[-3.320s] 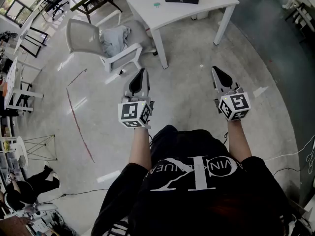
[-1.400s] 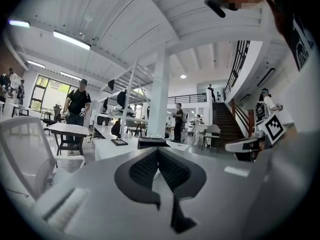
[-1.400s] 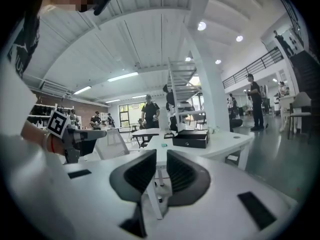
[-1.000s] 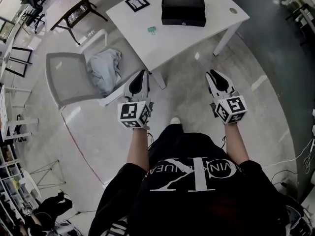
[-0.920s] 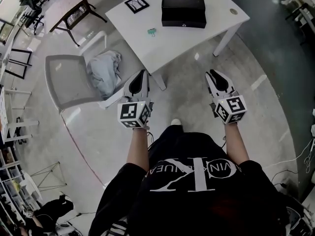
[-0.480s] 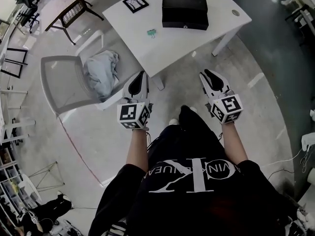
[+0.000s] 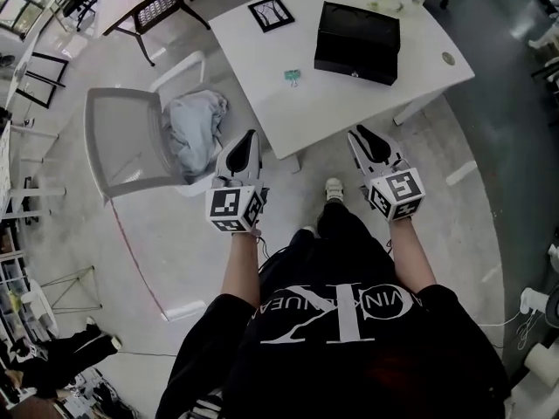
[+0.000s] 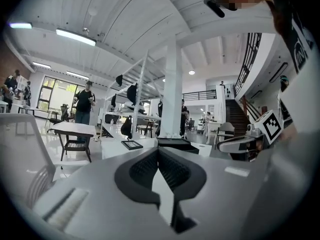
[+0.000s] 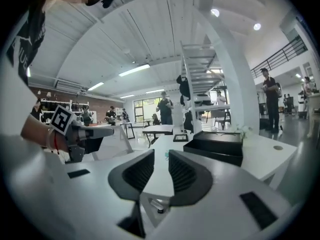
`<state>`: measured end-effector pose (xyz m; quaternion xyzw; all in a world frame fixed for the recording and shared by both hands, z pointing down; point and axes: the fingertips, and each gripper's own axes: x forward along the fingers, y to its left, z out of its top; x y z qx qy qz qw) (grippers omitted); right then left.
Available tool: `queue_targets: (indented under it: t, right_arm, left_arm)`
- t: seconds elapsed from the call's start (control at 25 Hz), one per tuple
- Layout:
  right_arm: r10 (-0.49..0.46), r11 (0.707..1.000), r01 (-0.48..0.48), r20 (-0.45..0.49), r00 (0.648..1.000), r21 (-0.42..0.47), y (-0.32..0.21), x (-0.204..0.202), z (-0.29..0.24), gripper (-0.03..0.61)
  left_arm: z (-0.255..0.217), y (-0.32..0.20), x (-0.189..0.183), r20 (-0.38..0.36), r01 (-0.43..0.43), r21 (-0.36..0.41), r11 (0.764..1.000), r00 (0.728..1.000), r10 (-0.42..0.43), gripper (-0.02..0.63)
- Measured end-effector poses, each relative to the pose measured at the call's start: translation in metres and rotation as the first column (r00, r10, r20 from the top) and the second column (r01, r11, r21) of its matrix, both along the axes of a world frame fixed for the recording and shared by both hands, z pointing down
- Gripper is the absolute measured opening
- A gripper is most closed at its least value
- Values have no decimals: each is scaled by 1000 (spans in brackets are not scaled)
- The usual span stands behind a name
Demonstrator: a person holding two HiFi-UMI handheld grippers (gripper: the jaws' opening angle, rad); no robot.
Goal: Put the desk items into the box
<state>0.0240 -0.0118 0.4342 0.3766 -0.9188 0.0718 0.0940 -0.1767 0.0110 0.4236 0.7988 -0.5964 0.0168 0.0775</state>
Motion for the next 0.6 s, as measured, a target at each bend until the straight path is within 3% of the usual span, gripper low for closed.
queue_targets:
  t: [0.32,0.6]
  right_arm:
    - [-139,990,138,-60,988,-29,-59,-24,12,51]
    - [-268,964,264,-130,955,-42,-97,-50,28,51]
  left_arm:
    - [12,-45,5,-3,49,-36,998,999,-49,11]
    - [25,-73,-4,-5,111,-62,992,994,-112,11]
